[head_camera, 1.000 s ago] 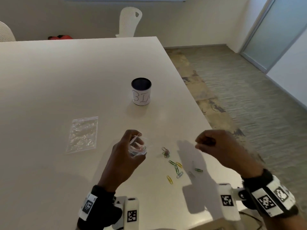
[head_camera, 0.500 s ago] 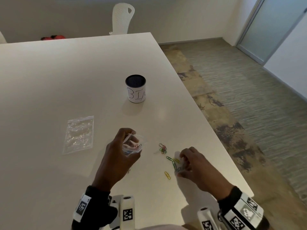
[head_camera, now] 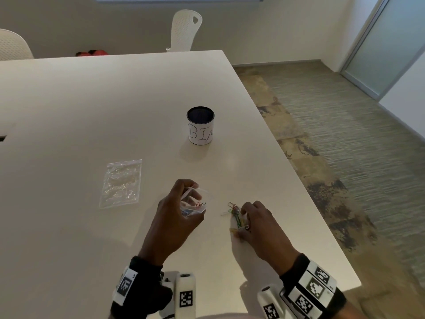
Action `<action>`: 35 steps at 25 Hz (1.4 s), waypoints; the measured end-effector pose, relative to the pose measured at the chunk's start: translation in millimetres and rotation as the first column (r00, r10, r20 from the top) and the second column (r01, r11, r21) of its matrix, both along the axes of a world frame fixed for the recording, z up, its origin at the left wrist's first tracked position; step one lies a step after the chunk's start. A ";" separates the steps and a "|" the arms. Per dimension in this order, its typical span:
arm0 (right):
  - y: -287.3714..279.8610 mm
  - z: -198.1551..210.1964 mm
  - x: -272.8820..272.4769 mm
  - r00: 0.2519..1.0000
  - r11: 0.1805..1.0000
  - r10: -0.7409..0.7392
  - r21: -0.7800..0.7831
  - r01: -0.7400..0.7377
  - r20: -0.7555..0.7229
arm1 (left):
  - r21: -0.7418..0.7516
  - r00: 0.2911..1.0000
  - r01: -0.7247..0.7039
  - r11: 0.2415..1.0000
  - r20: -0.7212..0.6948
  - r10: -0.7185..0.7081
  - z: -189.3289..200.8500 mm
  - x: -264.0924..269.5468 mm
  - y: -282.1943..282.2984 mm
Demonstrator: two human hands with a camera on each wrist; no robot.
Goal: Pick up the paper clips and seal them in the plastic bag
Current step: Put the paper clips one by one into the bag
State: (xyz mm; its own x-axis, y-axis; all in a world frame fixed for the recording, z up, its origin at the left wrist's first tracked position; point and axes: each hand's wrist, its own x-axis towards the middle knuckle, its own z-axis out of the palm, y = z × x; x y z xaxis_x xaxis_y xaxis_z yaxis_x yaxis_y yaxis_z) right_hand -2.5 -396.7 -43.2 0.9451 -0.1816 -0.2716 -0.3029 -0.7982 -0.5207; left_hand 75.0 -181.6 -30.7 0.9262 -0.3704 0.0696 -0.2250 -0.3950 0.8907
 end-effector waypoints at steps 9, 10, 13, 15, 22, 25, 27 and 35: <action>15.0 -12.4 32.1 0.984 0.982 0.127 -0.153 -0.107 0.125 | 0.004 1.000 -0.007 1.000 0.006 0.007 1.2 -0.9 -1.7; 15.8 -12.6 35.2 0.983 0.976 0.148 -0.176 -0.127 0.113 | 0.004 1.000 -0.006 1.000 0.005 0.006 1.1 -1.2 -1.8; 10.9 -8.8 46.2 0.977 0.965 0.201 -0.186 -0.184 0.077 | 0.002 1.000 -0.013 1.000 0.004 0.013 1.4 -1.9 -1.5; 0.6 -4.0 51.7 0.979 0.977 0.186 -0.119 -0.175 0.087 | 0.001 1.000 -0.019 1.000 0.001 0.019 1.1 -2.2 -1.1; -23.8 34.0 49.3 0.982 0.792 -0.132 0.611 0.021 0.138 | 0.004 1.000 -0.026 1.000 -0.005 0.026 1.5 -1.5 -0.4; -9.0 55.5 49.6 0.959 0.721 -0.166 0.691 -0.041 0.230 | 0.014 1.000 -0.018 1.000 -0.005 0.019 0.7 0.0 -1.2; 6.6 65.4 53.4 0.928 0.761 -0.126 0.634 -0.136 0.350 | 0.018 1.000 -0.017 1.000 -0.004 0.017 1.3 0.6 -2.2; 42.2 66.0 62.5 0.811 0.898 0.255 0.183 -0.401 0.527 | 0.033 0.999 -0.029 0.999 -0.032 0.031 6.2 0.0 -1.1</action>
